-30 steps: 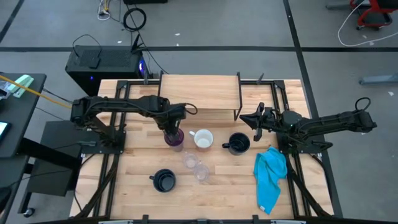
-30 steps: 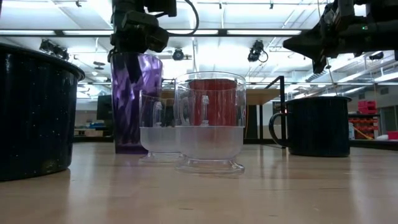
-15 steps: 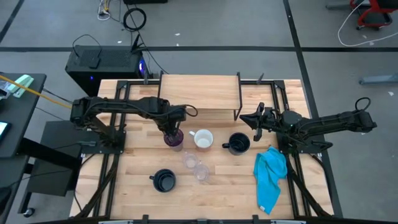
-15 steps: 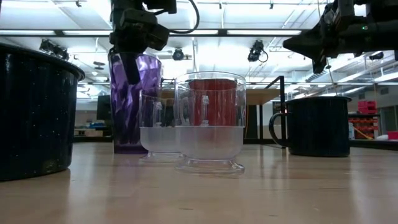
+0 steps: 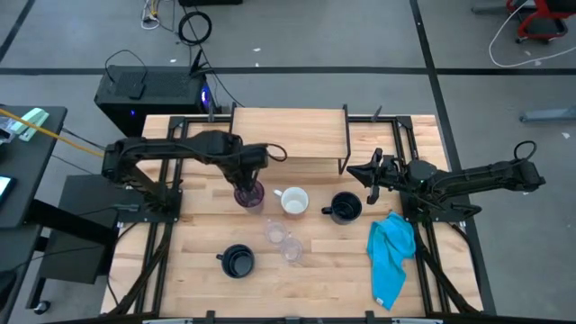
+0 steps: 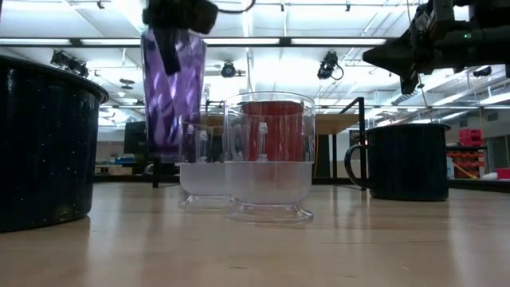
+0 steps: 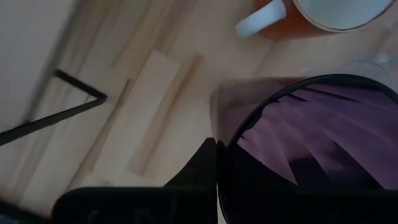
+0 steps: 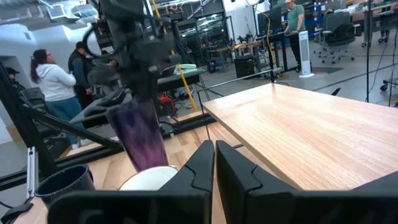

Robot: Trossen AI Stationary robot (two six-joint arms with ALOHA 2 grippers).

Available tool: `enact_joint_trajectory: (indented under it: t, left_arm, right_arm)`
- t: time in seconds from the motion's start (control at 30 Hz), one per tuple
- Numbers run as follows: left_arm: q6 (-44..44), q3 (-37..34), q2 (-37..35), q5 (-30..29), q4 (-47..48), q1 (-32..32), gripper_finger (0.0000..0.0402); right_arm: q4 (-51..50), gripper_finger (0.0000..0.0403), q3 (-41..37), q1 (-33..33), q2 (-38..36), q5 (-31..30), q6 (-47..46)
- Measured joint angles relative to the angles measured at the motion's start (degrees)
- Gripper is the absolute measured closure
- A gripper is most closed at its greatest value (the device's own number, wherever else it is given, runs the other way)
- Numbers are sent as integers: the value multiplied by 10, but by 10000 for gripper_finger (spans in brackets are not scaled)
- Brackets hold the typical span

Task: Stack small to large cups/mugs on shelf
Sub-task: Put the purple cup on the shelf

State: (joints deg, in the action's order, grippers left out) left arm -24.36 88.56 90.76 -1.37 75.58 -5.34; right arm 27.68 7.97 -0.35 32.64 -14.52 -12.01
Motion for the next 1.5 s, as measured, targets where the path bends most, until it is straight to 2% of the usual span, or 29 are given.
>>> enact_joint_trajectory:
  t: [0.17, 0.43, 0.67, 0.8, 1.23, 1.5]
  left_arm:
    - [20, 72, 0, -15, 63, -33, 389]
    - [68, 154, 0, -17, 109, -107, 389]
    - [103, 194, 0, -13, 145, -164, 389]
    - [119, 215, 1, 14, 144, -191, 390]
    - [180, 317, 67, 26, 144, -245, 390]
    - [203, 309, 75, 27, 145, -268, 390]
  right_arm:
    - [0, 380, 0, 0, 0, 0, 0]
    - [0, 380, 0, 0, 0, 0, -2]
    - [0, 380, 0, 0, 0, 0, 0]
    - [0, 380, 0, 0, 0, 0, 1]
    - [-1, 380, 0, 0, 0, 0, 2]
    - [-2, 380, 0, 0, 0, 0, 2]
